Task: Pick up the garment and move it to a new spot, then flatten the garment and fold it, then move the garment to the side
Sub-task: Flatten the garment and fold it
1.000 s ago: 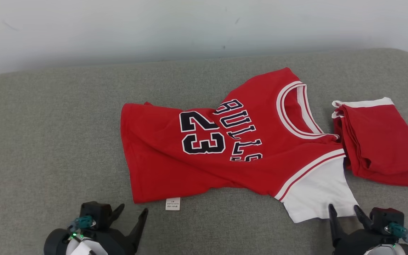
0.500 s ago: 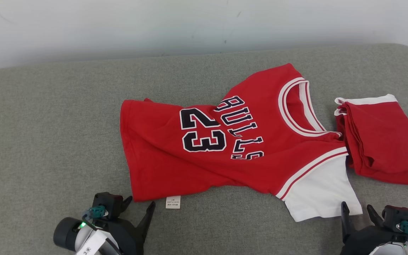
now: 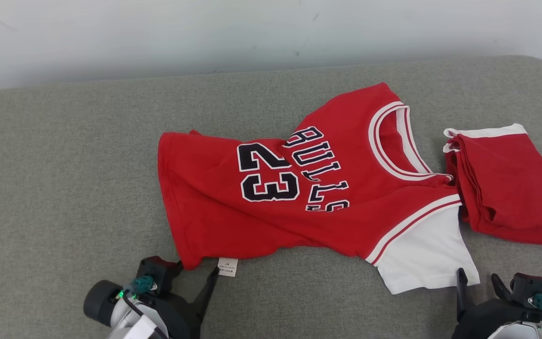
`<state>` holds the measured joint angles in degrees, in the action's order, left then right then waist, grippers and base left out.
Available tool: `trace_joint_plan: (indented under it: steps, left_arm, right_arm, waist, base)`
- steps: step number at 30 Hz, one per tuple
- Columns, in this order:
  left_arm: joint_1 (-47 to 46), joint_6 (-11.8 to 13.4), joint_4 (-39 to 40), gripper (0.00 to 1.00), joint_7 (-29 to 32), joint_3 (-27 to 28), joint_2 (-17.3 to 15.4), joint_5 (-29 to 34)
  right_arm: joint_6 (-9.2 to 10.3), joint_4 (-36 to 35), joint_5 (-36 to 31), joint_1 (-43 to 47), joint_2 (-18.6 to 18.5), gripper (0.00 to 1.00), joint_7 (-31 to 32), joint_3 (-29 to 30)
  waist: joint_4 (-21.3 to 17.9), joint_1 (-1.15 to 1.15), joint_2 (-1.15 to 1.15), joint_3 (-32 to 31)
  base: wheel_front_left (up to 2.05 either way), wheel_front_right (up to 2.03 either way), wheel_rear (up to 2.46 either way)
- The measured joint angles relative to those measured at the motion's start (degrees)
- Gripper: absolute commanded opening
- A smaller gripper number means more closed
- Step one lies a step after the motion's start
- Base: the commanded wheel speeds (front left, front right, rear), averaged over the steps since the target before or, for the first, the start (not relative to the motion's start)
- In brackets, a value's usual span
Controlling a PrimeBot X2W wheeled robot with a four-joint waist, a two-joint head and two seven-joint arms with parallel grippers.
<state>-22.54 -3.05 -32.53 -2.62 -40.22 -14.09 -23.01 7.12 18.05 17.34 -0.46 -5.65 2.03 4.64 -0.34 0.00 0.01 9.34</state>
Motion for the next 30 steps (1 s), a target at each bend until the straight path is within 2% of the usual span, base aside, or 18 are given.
trace_joint_plan:
  steps: [3,16,17,18,19,20,21,22,23,24,25,26,28,29,30]
  left_arm:
    - [0.1,-0.5,-0.3,1.00,-0.9,-1.3,0.2,0.5]
    - [0.1,-0.4,-3.9,1.00,-4.5,-0.7,0.7,0.8]
    - [0.1,-0.4,-4.1,1.00,-4.6,-0.7,0.7,0.8]
    - [0.1,-0.4,-4.2,1.00,-4.8,-0.6,0.7,0.8]
    - [0.1,-0.4,-4.4,1.00,-5.1,-0.6,0.7,0.8]
    - [0.1,-0.4,-4.7,1.00,-5.1,-0.6,0.8,0.8]
    - [0.0,-0.4,-4.9,0.96,-5.1,-0.6,0.9,0.8]
    - [0.0,-0.4,-5.1,0.85,-5.3,-0.6,1.0,0.8]
    - [0.0,-0.4,-5.2,0.72,-5.3,-0.6,1.1,0.8]
    - [0.0,-0.4,-5.4,0.48,-5.5,-0.6,1.2,0.8]
    - [0.0,-0.4,-5.5,0.44,-5.6,-0.6,1.2,0.8]
    - [0.0,-0.4,-5.6,0.38,-5.9,-0.6,1.3,0.8]
    - [-0.1,-0.4,-5.9,0.17,-6.1,-0.6,1.4,0.8]
    - [-0.1,-0.4,-6.0,0.00,-6.1,-0.6,1.4,0.8]
    - [-0.1,-0.4,-6.2,0.00,-6.5,-0.5,1.5,0.8]
  right_arm:
    - [0.00,0.4,-0.4,0.0,0.2,1.00,0.3,0.0]
    - [0.00,1.9,-1.3,0.0,0.6,0.99,1.5,0.1]
    - [0.00,1.9,-1.3,0.0,0.7,0.96,1.5,0.1]
    - [0.00,2.0,-1.3,0.0,0.7,0.81,1.5,0.1]
    - [0.00,2.0,-1.3,0.0,0.7,0.59,1.6,0.1]
    - [0.00,2.0,-1.3,0.0,0.8,0.59,1.6,0.1]
    - [0.00,2.0,-1.3,0.0,0.8,0.48,1.6,0.1]
    - [0.00,2.0,-1.3,0.0,0.8,0.44,2.0,0.1]
    - [0.00,2.1,-1.3,0.0,0.8,0.35,2.0,0.1]
    - [0.00,2.1,-1.3,0.0,0.9,0.22,2.0,0.1]
    - [0.00,2.1,-1.3,0.0,0.9,0.15,2.1,0.1]
    - [0.00,2.1,-1.3,0.0,0.9,0.00,2.1,0.2]
    - [0.00,2.1,-1.3,0.0,0.9,0.00,2.1,0.3]
    - [0.00,2.1,-1.3,0.0,1.0,0.00,2.1,0.4]
    - [0.00,2.1,-1.3,0.0,1.0,0.00,2.1,0.4]
  waist:
    - [0.1,0.00,0.00,-0.1]
    - [0.6,0.00,0.00,-0.9]
    - [0.6,0.00,0.00,-0.9]
    - [0.6,0.00,0.00,-0.9]
    - [0.6,0.00,0.00,-0.9]
    - [0.6,0.00,0.00,-0.9]
    - [0.6,0.00,0.00,-0.9]
    - [0.6,0.00,0.00,-0.9]
    - [0.6,0.00,0.00,-0.9]
    - [0.6,0.00,0.00,-0.8]
    - [0.6,0.00,0.00,-0.8]
    - [0.6,0.00,0.00,-0.8]
    - [0.7,0.00,0.00,-0.7]
    - [0.7,0.00,0.00,-0.7]
    - [0.7,0.00,0.00,-0.7]
  base:
    - [0.00,0.00,0.00]
    - [0.00,0.00,0.00]
    - [0.00,0.00,0.00]
    - [0.00,0.00,0.00]
    - [0.00,0.00,0.00]
    - [0.00,0.00,0.00]
    - [0.00,0.00,0.00]
    - [0.00,0.00,0.00]
    - [0.00,0.00,0.00]
    - [0.00,0.00,0.00]
    - [0.00,0.00,0.00]
    - [0.00,0.00,0.00]
    - [0.00,0.00,0.00]
    - [0.00,0.00,0.00]
    - [0.00,0.00,0.00]
